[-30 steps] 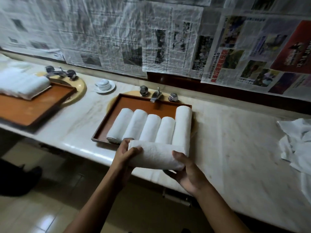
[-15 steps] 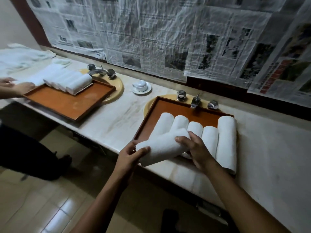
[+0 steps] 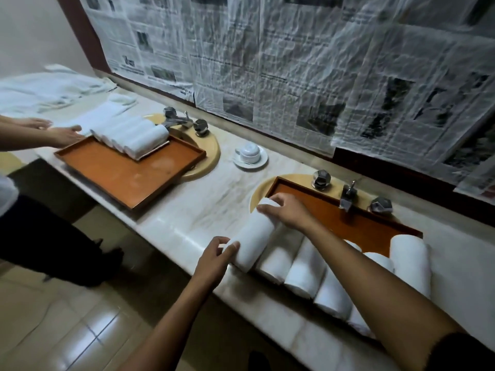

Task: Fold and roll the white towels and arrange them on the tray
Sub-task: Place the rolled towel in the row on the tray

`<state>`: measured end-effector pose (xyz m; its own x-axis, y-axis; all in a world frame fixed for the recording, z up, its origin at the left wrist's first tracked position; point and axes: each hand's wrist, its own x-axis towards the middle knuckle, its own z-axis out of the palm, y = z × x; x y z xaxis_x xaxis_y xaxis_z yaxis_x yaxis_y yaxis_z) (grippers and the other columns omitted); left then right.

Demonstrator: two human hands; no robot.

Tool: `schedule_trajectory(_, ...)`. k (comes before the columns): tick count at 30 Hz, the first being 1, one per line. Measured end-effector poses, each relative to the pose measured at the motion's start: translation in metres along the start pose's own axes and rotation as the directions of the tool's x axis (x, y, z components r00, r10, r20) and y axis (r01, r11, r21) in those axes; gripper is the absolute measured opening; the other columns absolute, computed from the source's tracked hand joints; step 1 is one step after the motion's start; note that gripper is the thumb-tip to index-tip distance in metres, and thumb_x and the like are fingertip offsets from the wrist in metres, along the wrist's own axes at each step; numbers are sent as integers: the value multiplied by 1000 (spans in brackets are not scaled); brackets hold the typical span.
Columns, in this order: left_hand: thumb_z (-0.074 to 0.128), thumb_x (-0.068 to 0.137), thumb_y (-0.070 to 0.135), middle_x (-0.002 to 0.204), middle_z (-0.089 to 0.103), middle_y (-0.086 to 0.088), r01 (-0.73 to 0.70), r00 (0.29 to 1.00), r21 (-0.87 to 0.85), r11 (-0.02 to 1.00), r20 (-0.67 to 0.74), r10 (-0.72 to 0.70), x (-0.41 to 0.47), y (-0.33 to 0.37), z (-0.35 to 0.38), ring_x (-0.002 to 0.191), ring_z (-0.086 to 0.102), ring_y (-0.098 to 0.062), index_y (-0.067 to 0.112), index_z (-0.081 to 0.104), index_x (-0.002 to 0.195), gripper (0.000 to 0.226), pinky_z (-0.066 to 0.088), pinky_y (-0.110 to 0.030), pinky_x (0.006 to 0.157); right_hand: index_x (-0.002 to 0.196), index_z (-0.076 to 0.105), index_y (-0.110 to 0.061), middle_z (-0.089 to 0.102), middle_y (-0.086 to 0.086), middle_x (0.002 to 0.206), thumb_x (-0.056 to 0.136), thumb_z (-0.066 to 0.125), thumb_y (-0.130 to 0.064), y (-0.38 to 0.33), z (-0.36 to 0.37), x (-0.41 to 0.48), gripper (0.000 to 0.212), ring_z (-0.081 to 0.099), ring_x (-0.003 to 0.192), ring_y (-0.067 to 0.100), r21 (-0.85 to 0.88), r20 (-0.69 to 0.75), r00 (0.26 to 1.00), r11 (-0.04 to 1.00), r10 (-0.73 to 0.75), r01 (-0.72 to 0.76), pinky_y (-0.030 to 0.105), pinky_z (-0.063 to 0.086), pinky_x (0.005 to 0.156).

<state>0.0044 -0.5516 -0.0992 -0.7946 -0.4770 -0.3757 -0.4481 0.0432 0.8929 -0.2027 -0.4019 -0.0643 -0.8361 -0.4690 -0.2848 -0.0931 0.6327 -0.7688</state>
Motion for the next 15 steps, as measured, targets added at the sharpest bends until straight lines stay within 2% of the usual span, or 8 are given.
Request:
schedule_trajectory(2, 57, 89, 67, 107, 71, 5, 32, 999, 99, 995, 17, -33, 15, -2, 7, 101, 65, -13, 35, 61, 105, 36, 50, -33, 85, 105, 68, -27, 70, -10, 106, 57, 72, -81, 2, 4, 28, 73, 66, 99, 13, -104, 39, 999, 994, 30, -26, 40, 55, 88)
schedule_trajectory(5, 49, 99, 58, 105, 67, 8, 28, 1000, 249, 968, 4, -30, 28, -1, 16, 95, 60, -8, 29, 61, 104, 32, 45, -27, 74, 92, 62, -23, 66, -6, 91, 60, 68, -79, -2, 10, 52, 64, 65, 90, 19, -276, 75, 996, 961, 48, -25, 32, 45, 67)
schedule_trajectory(6, 48, 100, 57, 100, 67, 8, 18, 1000, 298, 954, 7, -21, 29, 1, 20, 93, 60, -10, 26, 62, 100, 33, 44, -27, 71, 92, 61, -22, 64, -5, 90, 65, 69, -76, -4, 11, 53, 60, 64, 90, 20, -322, 87, 995, 946, 53, -22, 30, 41, 64)
schedule_trajectory(7, 46, 101, 55, 94, 66, 7, 3, 1000, 345, 938, 3, -4, 31, 1, 23, 91, 61, -14, 23, 62, 95, 36, 41, -28, 67, 97, 62, -22, 63, -3, 94, 72, 68, -71, -5, 13, 55, 56, 63, 93, 21, -368, 107, 992, 929, 73, -29, 30, 41, 68)
schedule_trajectory(9, 48, 100, 51, 85, 60, 4, -23, 998, 427, 904, -36, 42, 40, -6, 24, 88, 62, -23, 19, 61, 85, 38, 39, -32, 64, 115, 67, -22, 67, 2, 115, 82, 61, -67, -6, 21, 61, 56, 61, 111, 27, -488, 146, 979, 871, 145, -56, 38, 45, 92)
schedule_trajectory(10, 50, 99, 50, 87, 59, 2, -20, 997, 444, 896, -56, 51, 43, -9, 23, 87, 62, -23, 21, 62, 85, 34, 42, -33, 67, 119, 68, -24, 67, 5, 124, 83, 56, -69, -6, 24, 63, 60, 58, 119, 30, -553, 148, 972, 830, 184, -73, 44, 42, 103)
schedule_trajectory(12, 54, 98, 47, 92, 61, -1, -35, 996, 450, 892, -58, 68, 49, -11, 20, 86, 62, -18, 28, 63, 93, 22, 48, -36, 74, 118, 69, -23, 66, 8, 128, 82, 50, -76, -5, 31, 65, 66, 55, 125, 32, -594, 105, 969, 795, 225, -120, 49, 36, 108)
schedule_trajectory(15, 56, 99, 42, 91, 61, 2, -114, 990, 449, 886, -26, 140, 53, -15, 18, 86, 60, -14, 31, 61, 96, 12, 51, -38, 79, 117, 67, -21, 65, 7, 130, 88, 47, -79, -7, 36, 64, 68, 54, 128, 31, -580, 45, 979, 803, 199, -137, 51, 32, 108)
